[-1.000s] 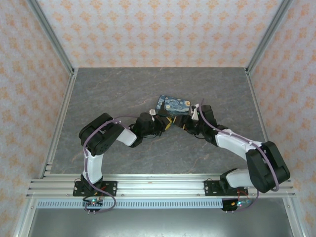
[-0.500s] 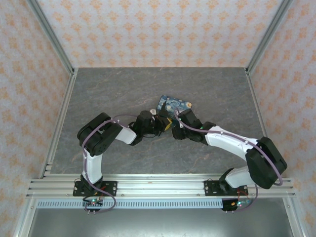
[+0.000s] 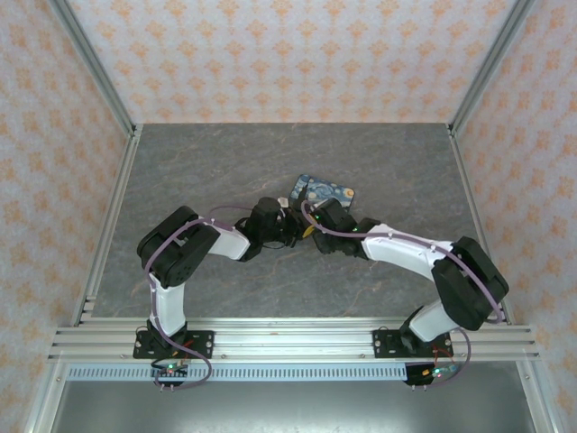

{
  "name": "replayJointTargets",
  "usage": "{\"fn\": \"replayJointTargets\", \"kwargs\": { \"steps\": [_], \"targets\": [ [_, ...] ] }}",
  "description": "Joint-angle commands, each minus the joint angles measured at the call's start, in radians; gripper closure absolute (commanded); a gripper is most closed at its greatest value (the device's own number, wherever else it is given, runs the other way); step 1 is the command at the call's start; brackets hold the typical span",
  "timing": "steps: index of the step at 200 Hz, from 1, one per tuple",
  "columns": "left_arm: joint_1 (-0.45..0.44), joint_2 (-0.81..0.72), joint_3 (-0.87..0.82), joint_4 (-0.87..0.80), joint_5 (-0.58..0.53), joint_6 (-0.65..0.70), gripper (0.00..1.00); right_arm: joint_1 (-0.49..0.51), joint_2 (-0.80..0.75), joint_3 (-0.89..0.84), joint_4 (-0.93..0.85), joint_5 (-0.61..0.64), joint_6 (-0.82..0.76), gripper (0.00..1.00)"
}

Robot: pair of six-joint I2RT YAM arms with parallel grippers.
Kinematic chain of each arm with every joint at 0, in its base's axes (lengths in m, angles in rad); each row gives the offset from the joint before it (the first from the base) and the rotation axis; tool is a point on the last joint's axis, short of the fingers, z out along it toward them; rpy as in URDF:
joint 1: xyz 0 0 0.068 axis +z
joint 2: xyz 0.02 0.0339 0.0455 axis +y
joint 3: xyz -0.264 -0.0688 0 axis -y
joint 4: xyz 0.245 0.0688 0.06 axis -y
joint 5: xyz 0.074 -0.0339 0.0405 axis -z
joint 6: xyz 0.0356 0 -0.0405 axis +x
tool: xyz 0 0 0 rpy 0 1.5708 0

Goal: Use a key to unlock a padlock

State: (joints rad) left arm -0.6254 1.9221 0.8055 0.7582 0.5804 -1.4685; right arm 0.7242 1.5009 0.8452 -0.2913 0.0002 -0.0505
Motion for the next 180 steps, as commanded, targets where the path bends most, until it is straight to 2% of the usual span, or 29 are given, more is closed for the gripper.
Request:
{"fn": "replayJointTargets", "kwargs": {
  "steps": [1, 75, 128, 145, 180],
  "targets": [
    [0.008, -0.037, 0.027, -0.005, 0.035, -0.014, 1.0, 0.008, 0.024, 0.035, 0.0, 0.07, -0.04, 0.62],
    [0.006, -0.033, 0.03, -0.005, 0.044, -0.016, 1.0, 0.015, 0.07, 0.069, 0.061, 0.164, -0.063, 0.65],
    [0.003, -0.031, 0.029, -0.008, 0.05, -0.015, 1.0, 0.015, 0.095, 0.101, 0.09, 0.155, -0.038, 0.7],
    [0.003, -0.031, 0.029, -0.01, 0.052, -0.013, 1.0, 0.015, 0.1, 0.108, 0.101, 0.147, -0.024, 0.74],
    [-0.001, -0.028, 0.028, -0.004, 0.052, -0.018, 1.0, 0.014, 0.108, 0.125, 0.102, 0.125, -0.002, 0.98]
  ]
}}
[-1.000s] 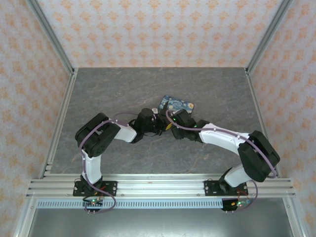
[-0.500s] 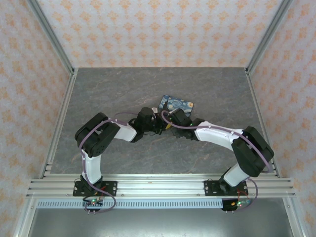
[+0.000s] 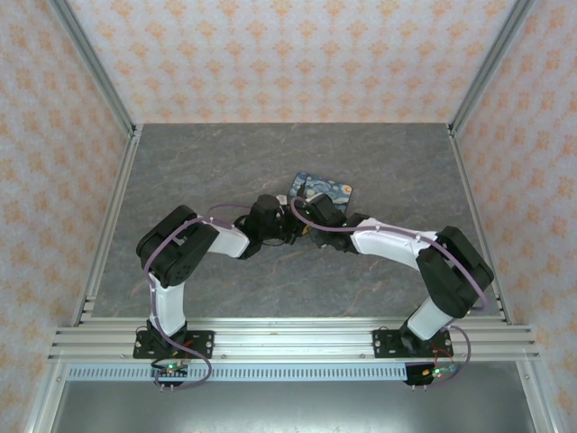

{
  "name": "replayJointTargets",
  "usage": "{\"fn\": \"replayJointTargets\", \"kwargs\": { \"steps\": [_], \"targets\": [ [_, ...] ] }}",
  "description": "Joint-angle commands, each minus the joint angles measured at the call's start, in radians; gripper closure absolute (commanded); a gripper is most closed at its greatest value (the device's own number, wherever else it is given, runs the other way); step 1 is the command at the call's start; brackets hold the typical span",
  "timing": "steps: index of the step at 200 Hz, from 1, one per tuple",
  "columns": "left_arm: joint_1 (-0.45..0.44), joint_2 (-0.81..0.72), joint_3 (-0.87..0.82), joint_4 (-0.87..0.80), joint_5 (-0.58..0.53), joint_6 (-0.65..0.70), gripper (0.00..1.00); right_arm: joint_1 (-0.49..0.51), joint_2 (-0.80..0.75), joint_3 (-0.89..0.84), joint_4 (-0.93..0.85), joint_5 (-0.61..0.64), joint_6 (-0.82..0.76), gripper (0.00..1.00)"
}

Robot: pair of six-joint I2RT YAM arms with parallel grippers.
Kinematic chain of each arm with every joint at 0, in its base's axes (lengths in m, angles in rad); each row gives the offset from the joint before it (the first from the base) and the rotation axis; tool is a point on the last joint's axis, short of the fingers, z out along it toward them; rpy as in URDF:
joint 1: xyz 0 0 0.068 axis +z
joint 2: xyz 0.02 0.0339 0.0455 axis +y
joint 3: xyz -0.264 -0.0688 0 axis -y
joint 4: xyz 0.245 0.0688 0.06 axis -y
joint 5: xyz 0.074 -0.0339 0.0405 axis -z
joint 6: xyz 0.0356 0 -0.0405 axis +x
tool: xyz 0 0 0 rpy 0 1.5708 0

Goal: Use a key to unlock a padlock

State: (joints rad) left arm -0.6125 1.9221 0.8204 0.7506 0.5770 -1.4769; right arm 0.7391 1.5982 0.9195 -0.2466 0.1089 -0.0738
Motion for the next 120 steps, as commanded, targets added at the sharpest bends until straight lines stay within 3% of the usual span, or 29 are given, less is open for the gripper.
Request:
{"fn": "replayJointTargets", "kwargs": {
  "steps": [1, 40, 46, 57, 64, 120],
  "targets": [
    [-0.014, -0.029, 0.013, 0.004, 0.056, -0.009, 1.0, 0.0, 0.013, 0.051, 0.057, 0.015, 0.021, 0.99],
    [-0.015, -0.029, 0.004, 0.007, 0.047, -0.011, 1.0, -0.001, 0.0, 0.042, 0.049, -0.011, 0.036, 1.0],
    [-0.015, -0.028, 0.004, 0.007, 0.046, -0.009, 1.0, -0.001, -0.005, 0.04, 0.044, -0.02, 0.04, 0.91],
    [-0.015, -0.03, 0.001, -0.001, 0.036, -0.005, 1.0, -0.001, -0.031, 0.025, 0.041, -0.045, 0.055, 0.65],
    [-0.014, -0.029, -0.002, -0.003, 0.03, -0.004, 1.0, -0.002, -0.051, 0.014, 0.034, -0.059, 0.069, 0.57],
    [-0.015, -0.034, -0.016, -0.089, 0.014, 0.074, 1.0, -0.046, -0.254, -0.164, 0.12, -0.23, 0.338, 0.45]
  ]
}}
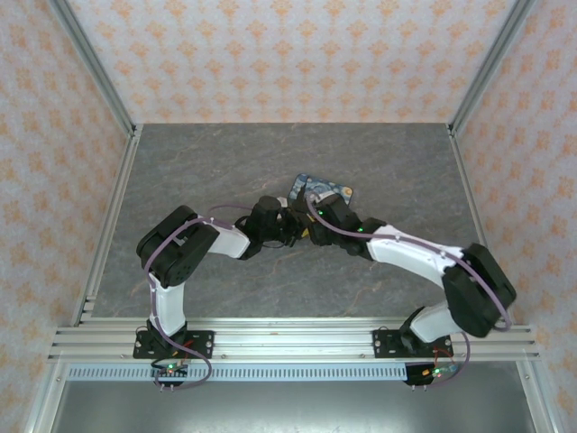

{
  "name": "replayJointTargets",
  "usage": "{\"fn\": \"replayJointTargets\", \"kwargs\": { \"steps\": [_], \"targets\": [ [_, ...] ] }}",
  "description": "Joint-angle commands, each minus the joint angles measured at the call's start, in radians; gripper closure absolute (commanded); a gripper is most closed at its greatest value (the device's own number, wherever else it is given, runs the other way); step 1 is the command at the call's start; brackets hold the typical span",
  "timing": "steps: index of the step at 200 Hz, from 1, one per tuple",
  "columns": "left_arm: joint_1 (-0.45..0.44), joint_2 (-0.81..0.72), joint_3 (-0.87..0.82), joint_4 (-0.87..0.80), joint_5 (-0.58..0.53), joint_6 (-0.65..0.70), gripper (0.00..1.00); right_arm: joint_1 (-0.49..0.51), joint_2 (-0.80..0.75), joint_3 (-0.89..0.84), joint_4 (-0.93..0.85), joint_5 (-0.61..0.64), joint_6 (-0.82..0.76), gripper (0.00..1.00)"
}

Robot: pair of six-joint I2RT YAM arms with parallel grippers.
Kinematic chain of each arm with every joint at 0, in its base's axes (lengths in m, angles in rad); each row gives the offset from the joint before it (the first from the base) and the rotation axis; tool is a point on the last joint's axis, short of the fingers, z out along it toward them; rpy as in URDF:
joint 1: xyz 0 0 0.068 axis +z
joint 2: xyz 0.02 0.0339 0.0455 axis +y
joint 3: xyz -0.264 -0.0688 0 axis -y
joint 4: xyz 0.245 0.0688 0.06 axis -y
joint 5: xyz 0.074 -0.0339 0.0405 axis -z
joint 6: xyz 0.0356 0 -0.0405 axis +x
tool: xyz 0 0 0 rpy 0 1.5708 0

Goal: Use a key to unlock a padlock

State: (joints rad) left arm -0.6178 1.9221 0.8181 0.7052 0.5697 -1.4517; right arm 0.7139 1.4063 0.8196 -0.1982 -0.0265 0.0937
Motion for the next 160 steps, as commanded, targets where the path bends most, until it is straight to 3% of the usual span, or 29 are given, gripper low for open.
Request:
{"fn": "replayJointTargets", "kwargs": {
  "steps": [1, 19, 57, 77, 109, 160],
  "targets": [
    [-0.01, -0.034, -0.014, -0.045, 0.02, 0.05, 1.0, -0.021, -0.063, -0.067, 0.075, -0.096, 0.177, 0.45],
    [-0.01, -0.048, -0.026, -0.078, 0.018, 0.085, 0.91, -0.028, -0.069, -0.119, 0.142, -0.162, 0.275, 0.44],
    [-0.01, -0.11, -0.071, -0.133, 0.002, 0.142, 0.44, -0.037, -0.025, -0.215, 0.312, -0.211, 0.424, 0.45],
    [-0.008, -0.159, -0.098, -0.181, -0.015, 0.175, 0.27, -0.062, -0.001, -0.236, 0.368, -0.218, 0.45, 0.44],
    [-0.002, -0.231, -0.126, -0.267, -0.06, 0.221, 0.15, -0.13, 0.034, -0.214, 0.401, -0.242, 0.448, 0.44],
    [0.003, -0.279, -0.095, -0.386, -0.107, 0.284, 0.1, -0.259, 0.124, -0.068, 0.404, -0.313, 0.384, 0.44]
  ]
}}
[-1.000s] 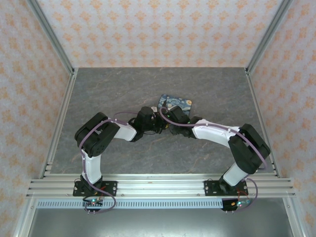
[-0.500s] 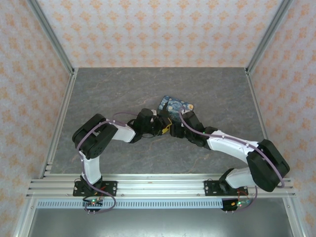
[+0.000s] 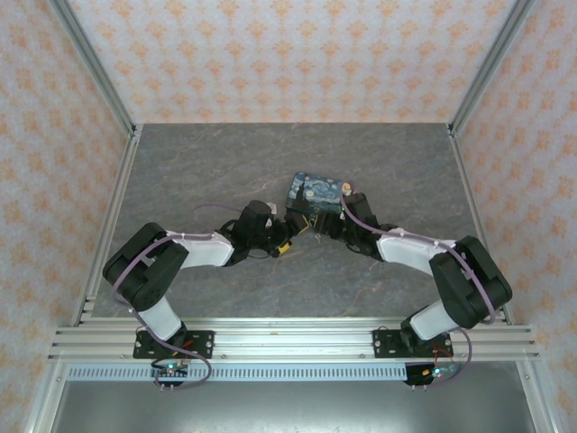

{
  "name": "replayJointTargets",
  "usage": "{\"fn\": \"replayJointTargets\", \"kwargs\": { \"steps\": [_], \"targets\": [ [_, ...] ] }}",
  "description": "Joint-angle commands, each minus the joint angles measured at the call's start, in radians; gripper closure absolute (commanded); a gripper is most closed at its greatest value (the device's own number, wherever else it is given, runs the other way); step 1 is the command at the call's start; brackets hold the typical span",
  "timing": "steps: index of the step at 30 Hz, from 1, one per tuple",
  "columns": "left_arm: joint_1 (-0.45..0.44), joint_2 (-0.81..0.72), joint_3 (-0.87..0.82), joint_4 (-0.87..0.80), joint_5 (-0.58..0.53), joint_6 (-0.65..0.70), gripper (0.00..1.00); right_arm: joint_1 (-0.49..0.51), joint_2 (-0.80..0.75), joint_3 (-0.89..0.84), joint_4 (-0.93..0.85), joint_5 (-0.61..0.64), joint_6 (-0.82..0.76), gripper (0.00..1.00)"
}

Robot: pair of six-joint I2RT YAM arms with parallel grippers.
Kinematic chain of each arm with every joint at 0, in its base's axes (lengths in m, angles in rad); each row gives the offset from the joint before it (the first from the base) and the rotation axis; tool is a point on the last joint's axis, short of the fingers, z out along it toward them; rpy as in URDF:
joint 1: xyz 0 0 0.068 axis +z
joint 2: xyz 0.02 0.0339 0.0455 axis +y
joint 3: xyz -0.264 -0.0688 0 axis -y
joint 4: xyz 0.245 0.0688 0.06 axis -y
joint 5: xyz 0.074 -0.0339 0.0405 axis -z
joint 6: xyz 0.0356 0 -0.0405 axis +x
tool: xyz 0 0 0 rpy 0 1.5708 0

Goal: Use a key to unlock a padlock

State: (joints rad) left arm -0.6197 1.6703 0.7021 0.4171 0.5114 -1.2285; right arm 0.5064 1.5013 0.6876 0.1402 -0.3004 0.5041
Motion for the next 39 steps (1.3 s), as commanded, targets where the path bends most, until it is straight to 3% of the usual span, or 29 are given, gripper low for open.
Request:
{"fn": "replayJointTargets", "kwargs": {
  "steps": [1, 11, 21, 28, 39],
  "targets": [
    [0.005, -0.028, 0.022, -0.1, -0.05, 0.062, 0.1, -0.054, 0.029, 0.064, 0.069, -0.044, -0.027, 0.44],
    [0.056, -0.03, 0.214, -0.354, -0.087, 0.218, 0.09, -0.086, -0.022, -0.091, 0.198, -0.126, -0.017, 0.47],
    [0.169, 0.086, 0.523, -0.671, -0.102, 0.449, 0.09, -0.085, 0.103, -0.075, 0.254, -0.146, -0.075, 0.48],
    [0.191, 0.205, 0.713, -0.872, -0.16, 0.627, 0.09, -0.085, 0.195, -0.033, 0.294, -0.194, -0.085, 0.5],
    [0.19, 0.302, 0.777, -0.908, -0.151, 0.661, 0.09, -0.082, 0.257, -0.007, 0.323, -0.259, -0.086, 0.58]
  ]
}}
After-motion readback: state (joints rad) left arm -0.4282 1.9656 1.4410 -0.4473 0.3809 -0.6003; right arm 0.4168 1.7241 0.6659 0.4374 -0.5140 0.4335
